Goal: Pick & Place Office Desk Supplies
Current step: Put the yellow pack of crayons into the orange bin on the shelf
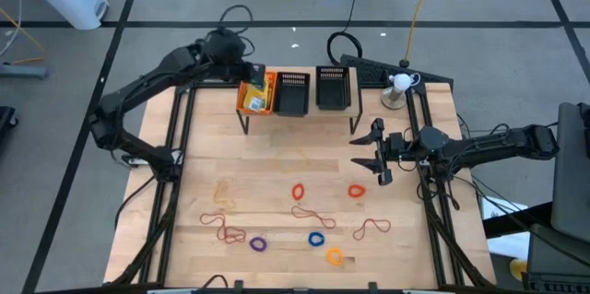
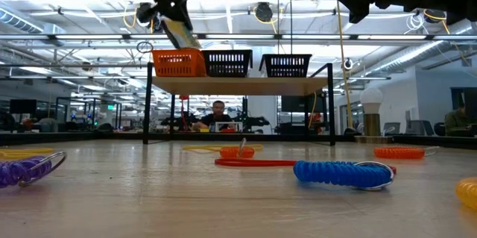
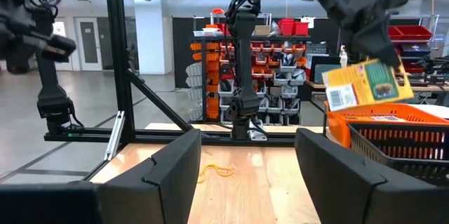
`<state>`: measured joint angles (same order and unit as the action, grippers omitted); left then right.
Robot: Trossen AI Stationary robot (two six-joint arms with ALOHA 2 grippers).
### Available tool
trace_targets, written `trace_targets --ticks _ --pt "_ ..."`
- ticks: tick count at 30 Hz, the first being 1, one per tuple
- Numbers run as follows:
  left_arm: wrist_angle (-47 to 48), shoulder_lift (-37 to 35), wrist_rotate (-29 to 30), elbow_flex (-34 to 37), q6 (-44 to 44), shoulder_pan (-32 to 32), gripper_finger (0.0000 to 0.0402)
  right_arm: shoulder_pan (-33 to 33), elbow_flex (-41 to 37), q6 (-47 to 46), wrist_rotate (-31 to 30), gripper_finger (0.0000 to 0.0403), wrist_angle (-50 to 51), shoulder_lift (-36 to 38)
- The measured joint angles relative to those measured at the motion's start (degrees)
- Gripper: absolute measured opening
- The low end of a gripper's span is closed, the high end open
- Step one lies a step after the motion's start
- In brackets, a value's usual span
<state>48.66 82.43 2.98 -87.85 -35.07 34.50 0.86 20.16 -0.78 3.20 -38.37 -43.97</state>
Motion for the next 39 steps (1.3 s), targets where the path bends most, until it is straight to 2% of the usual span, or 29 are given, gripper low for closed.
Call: trace_targets --ticks 8,15,19,29,39 --pt "-6.2 0.0 -2.5 7.3 -1.6 2.8 0.0000 0.0 0.0 0.1 -0.1 0.0219 0.0 0.0" --pt "-9.2 0.0 -3.0 7.7 -1.5 4.5 0.0000 0.0 0.0 0.4 -0.1 0.0220 0.0 0.0" --pt "-12.0 0.0 -5.3 7.7 -1.4 5.4 0.0000 0.0 0.0 0.4 -0.1 0.0215 0.0 0.0" --pt "-12.9 -0.1 -7.1 7.7 -1.1 5.4 0.0001 0.0 0.0 0.4 -0.1 0.0213 0.0 0.0" --pt "-12.9 -0.1 -12.1 7.7 0.0 4.7 0.0048 0.0 0.0 0.4 -0.1 0.0210 0.0 0.0"
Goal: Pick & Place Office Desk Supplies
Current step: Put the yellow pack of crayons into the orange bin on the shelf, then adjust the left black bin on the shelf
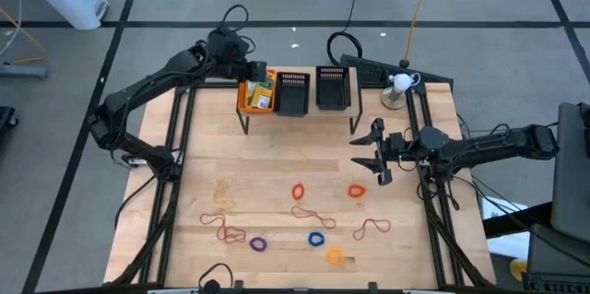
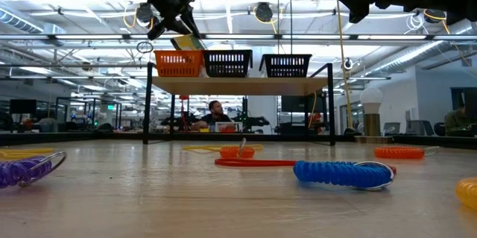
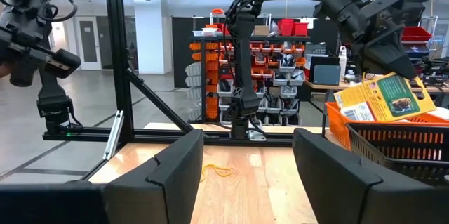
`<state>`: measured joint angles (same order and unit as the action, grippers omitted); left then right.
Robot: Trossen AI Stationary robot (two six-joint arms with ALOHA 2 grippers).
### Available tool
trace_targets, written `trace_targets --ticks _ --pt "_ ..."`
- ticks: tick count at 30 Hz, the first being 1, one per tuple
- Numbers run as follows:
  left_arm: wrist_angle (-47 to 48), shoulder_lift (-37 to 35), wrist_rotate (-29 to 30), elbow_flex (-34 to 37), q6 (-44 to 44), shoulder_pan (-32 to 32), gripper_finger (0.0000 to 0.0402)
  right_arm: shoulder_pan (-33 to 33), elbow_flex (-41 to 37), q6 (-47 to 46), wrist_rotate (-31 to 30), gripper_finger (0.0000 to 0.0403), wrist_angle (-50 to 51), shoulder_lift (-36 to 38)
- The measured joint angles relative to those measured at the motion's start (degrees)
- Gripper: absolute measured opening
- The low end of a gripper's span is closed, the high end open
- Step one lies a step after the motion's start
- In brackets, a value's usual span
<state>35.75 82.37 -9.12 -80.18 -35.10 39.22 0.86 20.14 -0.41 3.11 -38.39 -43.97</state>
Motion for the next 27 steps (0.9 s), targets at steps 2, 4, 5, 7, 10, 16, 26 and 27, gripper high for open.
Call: trace_targets --ticks 2,4,5,7,10,16,26,27 --pt "0.0 0.0 -0.3 0.0 1.3 0.0 0.0065 0.0 0.0 0.0 0.0 0.0210 0.0 0.0" --pt "0.0 0.0 -0.2 0.0 3.0 0.0 0.0082 0.0 0.0 0.0 0.0 0.0210 0.0 0.0" --pt "0.0 0.0 -0.1 0.0 3.6 0.0 0.0091 0.0 0.0 0.0 0.0 0.0210 0.0 0.0" --pt "0.0 0.0 -0.1 0.0 4.8 0.0 0.0108 0.0 0.0 0.0 0.0 0.0210 0.0 0.0" --pt "0.0 0.0 0.1 0.0 5.9 0.0 0.0133 0.0 0.0 0.0 0.0 0.0210 0.0 0.0" --pt "0.0 0.0 3.5 0.0 10.5 0.1 0.0174 0.0 0.0 -0.5 0.0 0.0210 0.1 0.0" --pt "-7.6 -2.4 4.7 0.0 24.4 0.5 0.0195 0.0 0.0 0.3 0.0 0.0210 0.9 0.0" --pt "-8.9 -3.1 4.6 0.0 25.8 0.5 0.0195 0.0 0.0 0.9 0.0 0.0210 1.2 0.0"
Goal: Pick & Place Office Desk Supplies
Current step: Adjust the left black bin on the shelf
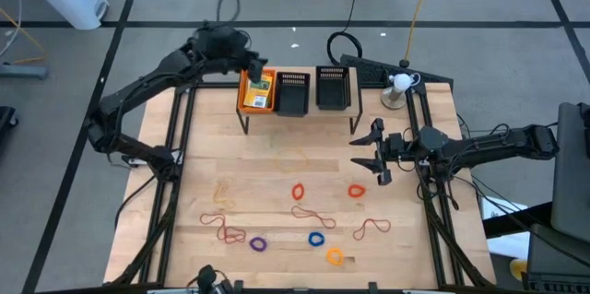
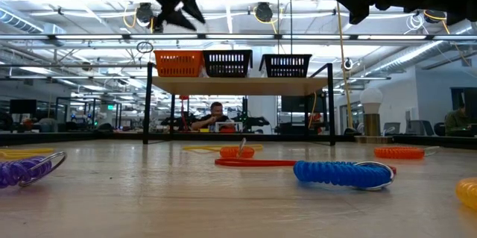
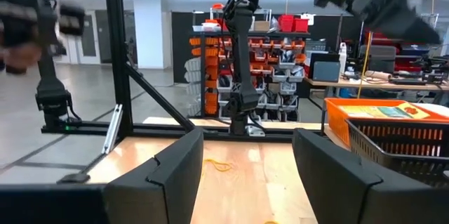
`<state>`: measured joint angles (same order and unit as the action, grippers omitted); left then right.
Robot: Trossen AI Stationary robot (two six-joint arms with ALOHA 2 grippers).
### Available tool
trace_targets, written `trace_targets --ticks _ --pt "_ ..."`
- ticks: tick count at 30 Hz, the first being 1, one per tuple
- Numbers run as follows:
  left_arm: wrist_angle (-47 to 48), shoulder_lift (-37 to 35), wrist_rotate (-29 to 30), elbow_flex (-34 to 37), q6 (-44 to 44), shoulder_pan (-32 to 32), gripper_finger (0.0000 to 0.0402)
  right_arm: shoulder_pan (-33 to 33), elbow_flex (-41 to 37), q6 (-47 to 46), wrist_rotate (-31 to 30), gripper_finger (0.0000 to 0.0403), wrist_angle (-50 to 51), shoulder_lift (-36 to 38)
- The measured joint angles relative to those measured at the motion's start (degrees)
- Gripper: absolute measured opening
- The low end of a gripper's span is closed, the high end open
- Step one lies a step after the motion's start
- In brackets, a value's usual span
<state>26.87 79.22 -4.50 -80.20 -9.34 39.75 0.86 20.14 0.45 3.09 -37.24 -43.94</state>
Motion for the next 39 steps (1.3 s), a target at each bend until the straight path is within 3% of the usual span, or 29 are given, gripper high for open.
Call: trace_targets --ticks 5,8,10,12,16,20,26,32,39 --pt "-2.8 -6.1 -6.9 0.0 5.5 -1.2 0.0195 0.0 0.0 2.9 0.0 0.0210 1.1 0.0" --pt "0.6 -10.5 -14.8 0.0 7.5 -4.1 0.0195 0.0 0.0 5.2 -0.5 0.0210 3.0 0.0" --pt "4.9 -12.8 -17.1 0.0 9.4 -7.4 0.0195 0.0 0.0 6.9 -2.6 0.0210 4.9 0.0" --pt "10.4 -14.0 -14.6 -0.1 12.4 -11.7 0.0195 0.0 0.0 8.9 -6.5 0.0210 6.8 0.0" --pt "20.2 -13.6 0.1 0.0 14.9 -18.9 0.0195 0.0 0.0 14.7 -15.2 0.0210 9.0 0.0" --pt "21.8 -10.8 10.1 0.0 15.1 -23.0 0.0195 -0.9 0.0 20.2 -19.6 0.0210 7.5 0.0" --pt "20.7 -3.3 11.6 0.0 14.5 -25.1 0.0196 -3.7 0.0 23.2 -19.5 0.0210 6.4 0.0" --pt "18.3 6.4 9.0 0.0 9.5 -27.9 0.0196 -4.2 0.0 20.8 -19.4 0.0210 7.9 0.0" --pt "14.6 14.6 12.3 0.0 14.7 -32.1 0.0196 -4.2 0.0 19.8 -19.4 0.0210 -1.2 0.0"
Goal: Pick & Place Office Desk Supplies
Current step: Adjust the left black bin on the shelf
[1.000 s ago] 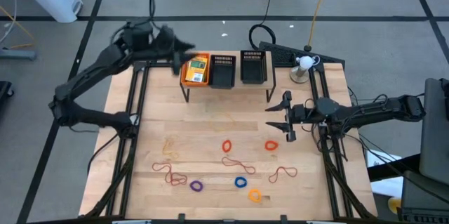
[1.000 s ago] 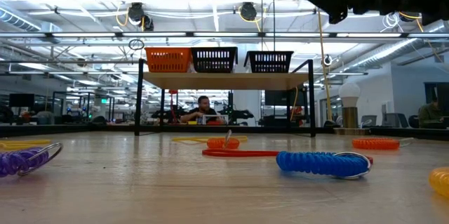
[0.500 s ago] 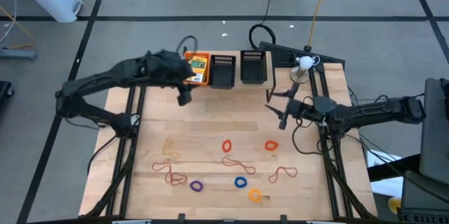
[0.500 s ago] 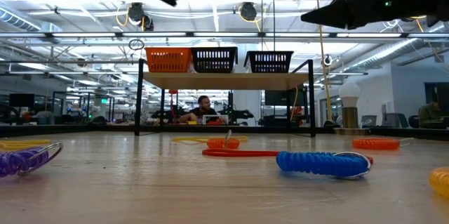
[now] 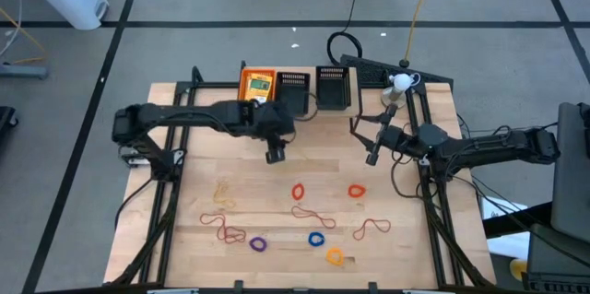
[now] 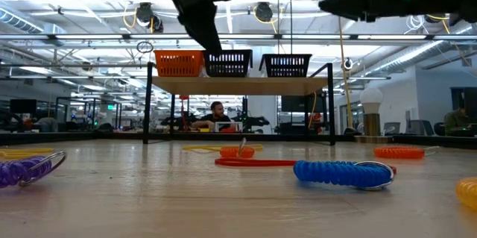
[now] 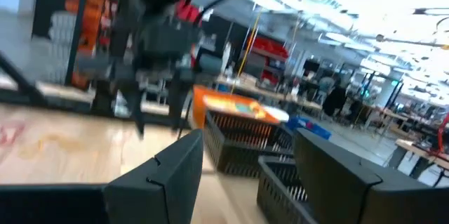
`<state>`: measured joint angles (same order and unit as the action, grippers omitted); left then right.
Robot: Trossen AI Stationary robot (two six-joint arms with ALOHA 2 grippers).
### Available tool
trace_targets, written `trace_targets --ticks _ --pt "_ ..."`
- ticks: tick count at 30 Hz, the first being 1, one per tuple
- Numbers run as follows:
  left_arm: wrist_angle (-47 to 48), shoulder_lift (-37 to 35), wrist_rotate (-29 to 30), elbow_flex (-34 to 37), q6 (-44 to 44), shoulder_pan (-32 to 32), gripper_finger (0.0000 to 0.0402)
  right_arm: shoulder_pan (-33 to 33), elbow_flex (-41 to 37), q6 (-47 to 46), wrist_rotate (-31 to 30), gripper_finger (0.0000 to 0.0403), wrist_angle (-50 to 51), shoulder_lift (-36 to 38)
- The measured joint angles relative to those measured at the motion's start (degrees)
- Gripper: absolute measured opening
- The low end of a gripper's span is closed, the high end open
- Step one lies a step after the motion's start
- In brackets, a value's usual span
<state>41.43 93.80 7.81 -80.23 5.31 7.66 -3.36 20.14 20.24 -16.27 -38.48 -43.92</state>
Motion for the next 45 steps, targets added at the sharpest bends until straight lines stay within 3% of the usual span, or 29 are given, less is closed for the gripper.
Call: trace_targets --ticks 4,10,40,45 --pt "-2.5 1.5 1.1 0.0 0.4 -0.3 0.0196 0.2 0.0 -2.2 0.0 0.0210 -1.8 0.0" --pt "-5.7 1.0 10.5 0.0 -1.2 -0.3 0.0195 0.2 0.0 -3.8 0.0 0.0210 -1.6 0.0" --pt "-8.7 0.4 16.2 0.0 -1.6 -0.4 0.0195 0.2 0.0 -3.5 0.1 0.0210 -1.5 0.0" --pt "-14.3 0.3 14.9 -0.6 3.1 -1.0 0.0195 0.5 0.0 -3.2 0.4 0.0210 -1.5 0.0"
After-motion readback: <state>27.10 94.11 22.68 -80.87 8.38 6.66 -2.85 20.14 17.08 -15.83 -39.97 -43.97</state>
